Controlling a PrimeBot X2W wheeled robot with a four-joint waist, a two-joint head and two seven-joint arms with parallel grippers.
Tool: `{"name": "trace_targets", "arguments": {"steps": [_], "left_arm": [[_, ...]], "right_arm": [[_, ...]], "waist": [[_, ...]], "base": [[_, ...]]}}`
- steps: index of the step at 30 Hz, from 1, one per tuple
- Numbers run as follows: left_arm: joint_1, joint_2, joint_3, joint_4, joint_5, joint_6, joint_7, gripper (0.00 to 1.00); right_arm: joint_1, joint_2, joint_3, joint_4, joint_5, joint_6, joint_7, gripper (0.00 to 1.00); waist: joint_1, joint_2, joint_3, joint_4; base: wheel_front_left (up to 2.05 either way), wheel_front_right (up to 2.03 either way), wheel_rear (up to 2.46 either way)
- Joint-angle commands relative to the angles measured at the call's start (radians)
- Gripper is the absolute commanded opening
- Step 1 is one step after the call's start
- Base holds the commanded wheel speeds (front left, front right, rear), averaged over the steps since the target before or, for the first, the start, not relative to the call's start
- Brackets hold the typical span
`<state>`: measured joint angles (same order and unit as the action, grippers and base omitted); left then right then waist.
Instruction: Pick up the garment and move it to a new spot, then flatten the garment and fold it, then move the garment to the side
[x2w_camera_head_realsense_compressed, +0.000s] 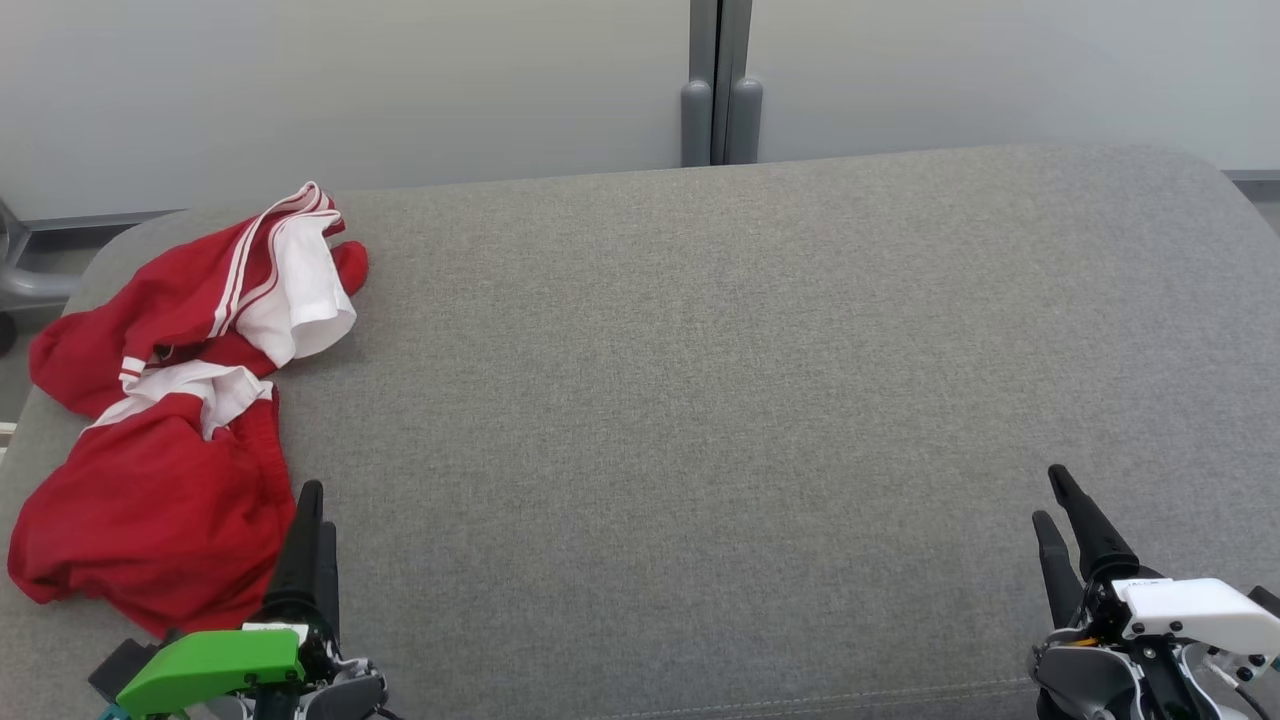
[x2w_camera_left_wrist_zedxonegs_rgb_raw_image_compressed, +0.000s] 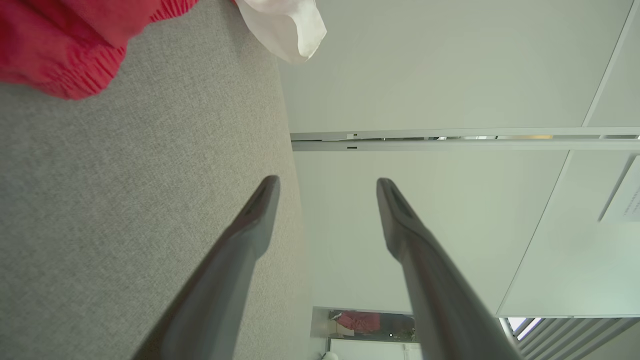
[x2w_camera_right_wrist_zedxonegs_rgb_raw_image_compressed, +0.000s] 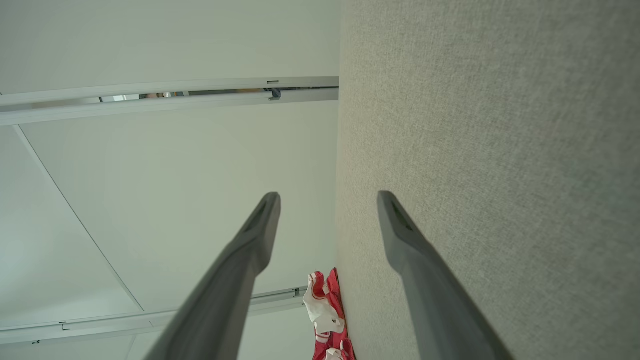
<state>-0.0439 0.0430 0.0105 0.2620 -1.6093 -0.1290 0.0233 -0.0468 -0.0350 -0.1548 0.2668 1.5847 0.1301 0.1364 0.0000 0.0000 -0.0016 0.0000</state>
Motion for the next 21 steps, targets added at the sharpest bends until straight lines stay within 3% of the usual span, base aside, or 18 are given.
{"name": "trace_targets", "arguments": {"steps": [1, 12, 21], "left_arm": [[-0.012, 0.003, -0.008, -0.025, 0.024, 0.0, -0.012, 1.0], [-0.015, 0.004, -0.027, -0.061, 0.168, 0.024, -0.051, 1.0], [-0.009, 0.005, -0.042, -0.099, 0.363, 0.054, -0.081, 1.0]], "right_arm": [[-0.012, -0.006, 0.008, -0.021, -0.023, 0.0, -0.018, 1.0], [-0.007, -0.008, 0.02, -0.059, -0.191, 0.0, -0.071, 1.0], [0.0, -0.009, 0.037, -0.108, -0.385, 0.0, -0.114, 1.0]], "waist": [[0.0, 0.0, -0.001, 0.0], [0.0, 0.0, -0.004, 0.0], [0.0, 0.0, -0.007, 0.001]], "base": [[0.0, 0.0, 0.0], [0.0, 0.0, 0.0], [0.0, 0.0, 0.0]]}}
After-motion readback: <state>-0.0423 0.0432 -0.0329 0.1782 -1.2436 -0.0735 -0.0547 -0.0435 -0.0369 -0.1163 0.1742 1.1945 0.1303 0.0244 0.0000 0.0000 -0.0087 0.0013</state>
